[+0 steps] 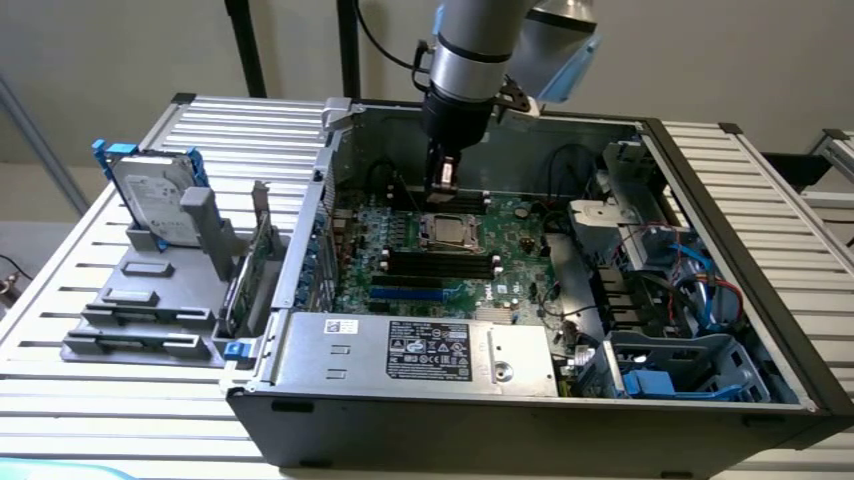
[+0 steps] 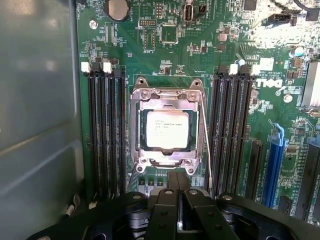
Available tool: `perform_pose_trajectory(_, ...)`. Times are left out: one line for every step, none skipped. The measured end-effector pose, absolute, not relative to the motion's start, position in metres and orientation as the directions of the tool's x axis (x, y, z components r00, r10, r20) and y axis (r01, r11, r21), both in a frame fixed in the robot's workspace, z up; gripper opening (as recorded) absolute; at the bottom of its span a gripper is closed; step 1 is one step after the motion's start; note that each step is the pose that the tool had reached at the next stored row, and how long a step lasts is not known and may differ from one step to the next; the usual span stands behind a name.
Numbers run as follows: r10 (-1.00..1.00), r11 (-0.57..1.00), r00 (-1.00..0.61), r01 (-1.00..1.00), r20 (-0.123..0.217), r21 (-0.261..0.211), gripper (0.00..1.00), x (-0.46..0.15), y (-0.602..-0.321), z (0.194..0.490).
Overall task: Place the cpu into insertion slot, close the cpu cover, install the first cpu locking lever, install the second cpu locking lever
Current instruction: 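Close the cpu cover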
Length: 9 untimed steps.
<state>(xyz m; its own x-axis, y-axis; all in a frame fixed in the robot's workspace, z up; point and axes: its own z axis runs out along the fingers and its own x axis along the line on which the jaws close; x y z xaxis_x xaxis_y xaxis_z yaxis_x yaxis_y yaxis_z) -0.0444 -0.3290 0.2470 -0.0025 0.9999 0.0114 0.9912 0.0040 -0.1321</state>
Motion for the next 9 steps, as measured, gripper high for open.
perform_pose_trajectory(1.000,0.004,-0.003,0.991,0.012,-0.134,0.11,-0.0437,-0.3290,0.2459)
perform_pose_trajectory(1.000,0.004,-0.003,0.991,0.013,-0.135,0.11,-0.0429,-0.3290,0.2446)
perform_pose_trajectory(1.000,0.004,-0.003,0.991,0.013,-0.136,0.11,-0.0421,-0.3290,0.2433)
perform_pose_trajectory(1.000,0.004,-0.002,0.990,0.013,-0.138,0.11,-0.0417,-0.3291,0.2420)
perform_pose_trajectory(1.000,0.002,0.000,0.990,0.013,-0.139,0.11,-0.0415,-0.3292,0.2407)
perform_pose_trajectory(1.000,-0.002,0.004,0.990,0.013,-0.140,0.11,-0.0415,-0.3293,0.2393)
perform_pose_trajectory(1.000,-0.007,0.009,0.990,0.013,-0.141,0.11,-0.0415,-0.3293,0.2382)
perform_pose_trajectory(1.000,-0.013,0.015,0.990,0.013,-0.142,0.11,-0.0415,-0.3293,0.2371)
perform_pose_trajectory(1.000,-0.020,0.022,0.990,0.013,-0.143,0.11,-0.0415,-0.3293,0.2359)
